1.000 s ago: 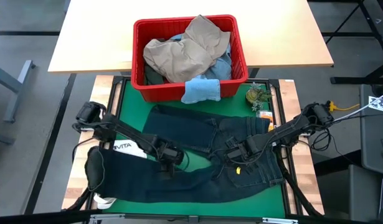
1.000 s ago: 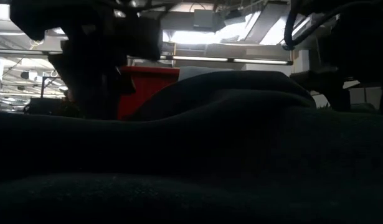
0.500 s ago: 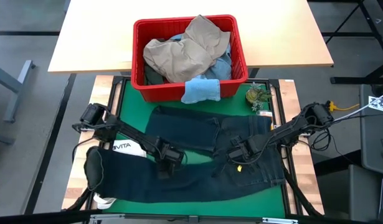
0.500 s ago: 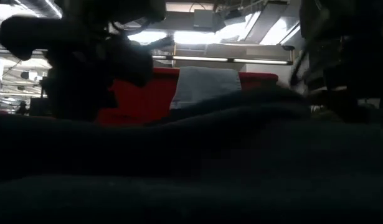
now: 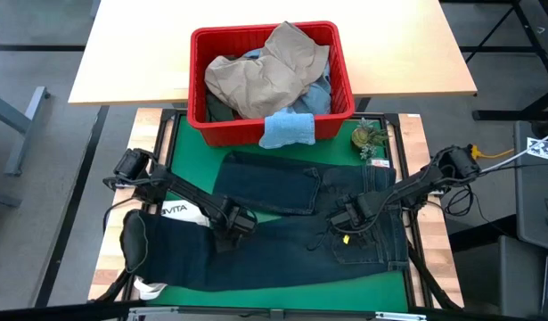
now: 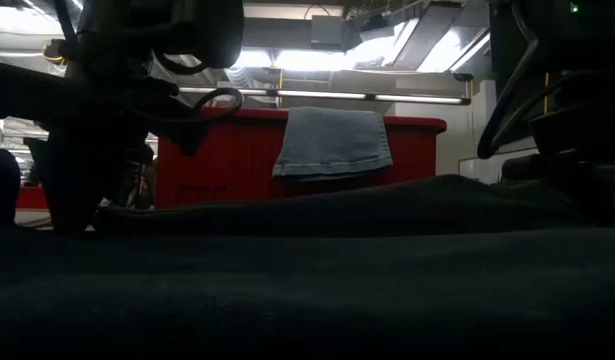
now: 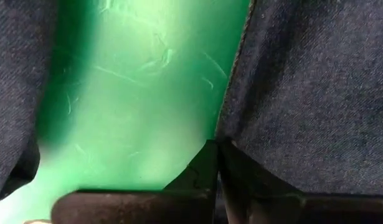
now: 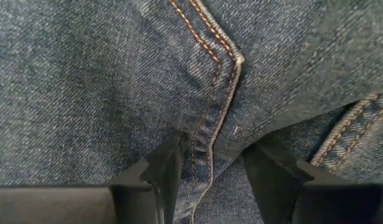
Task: Fold Laundry from Bin
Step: Fold the dark blue pants
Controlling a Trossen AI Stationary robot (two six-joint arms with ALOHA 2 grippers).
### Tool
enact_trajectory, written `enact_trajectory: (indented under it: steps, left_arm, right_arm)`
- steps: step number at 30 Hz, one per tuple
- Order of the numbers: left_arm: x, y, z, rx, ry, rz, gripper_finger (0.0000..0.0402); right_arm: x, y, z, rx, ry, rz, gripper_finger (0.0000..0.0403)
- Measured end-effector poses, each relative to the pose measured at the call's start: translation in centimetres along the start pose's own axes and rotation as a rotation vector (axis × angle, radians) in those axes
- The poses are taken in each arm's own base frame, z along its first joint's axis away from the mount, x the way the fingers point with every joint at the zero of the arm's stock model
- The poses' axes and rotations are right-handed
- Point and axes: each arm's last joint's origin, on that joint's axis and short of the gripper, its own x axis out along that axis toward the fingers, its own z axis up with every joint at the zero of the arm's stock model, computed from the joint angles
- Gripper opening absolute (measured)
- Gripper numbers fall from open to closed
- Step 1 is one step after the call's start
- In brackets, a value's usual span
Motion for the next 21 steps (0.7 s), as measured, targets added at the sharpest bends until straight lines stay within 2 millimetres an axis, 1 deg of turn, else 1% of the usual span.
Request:
enact_trajectory:
  steps: [4, 8, 12, 17, 19, 21]
  left_arm:
    - [0.0, 0.1, 0.0, -0.002, 0.003, 0.004, 0.0037]
    - [0.0, 0.1, 0.0, -0.004, 0.008, 0.002, 0.008]
    - [0.0, 0.3, 0.2, -0.021, 0.054, -0.068, 0.0114]
    - [-0.3, 0.9, 0.4, -0.056, 0.099, -0.143, 0.0122]
    - [-1.0, 1.2, 0.3, -0.068, 0.075, -0.153, 0.0122]
    - [-2.2, 1.4, 0.0, -0.074, 0.027, -0.157, 0.0123]
  right_arm:
    - [-0.2, 0.0, 0.1, 0.0, 0.003, 0.001, 0.017]
    - [-0.6, 0.1, 0.3, -0.001, 0.009, 0.004, 0.017]
    - [-1.0, 0.1, 0.6, -0.004, -0.001, 0.004, 0.017]
    - [-1.1, 0.1, 0.7, -0.006, 0.0, 0.004, 0.017]
    - [-1.1, 0.1, 0.6, -0.006, 0.007, 0.005, 0.017]
    - [-1.1, 0.1, 0.6, -0.005, 0.01, 0.006, 0.017]
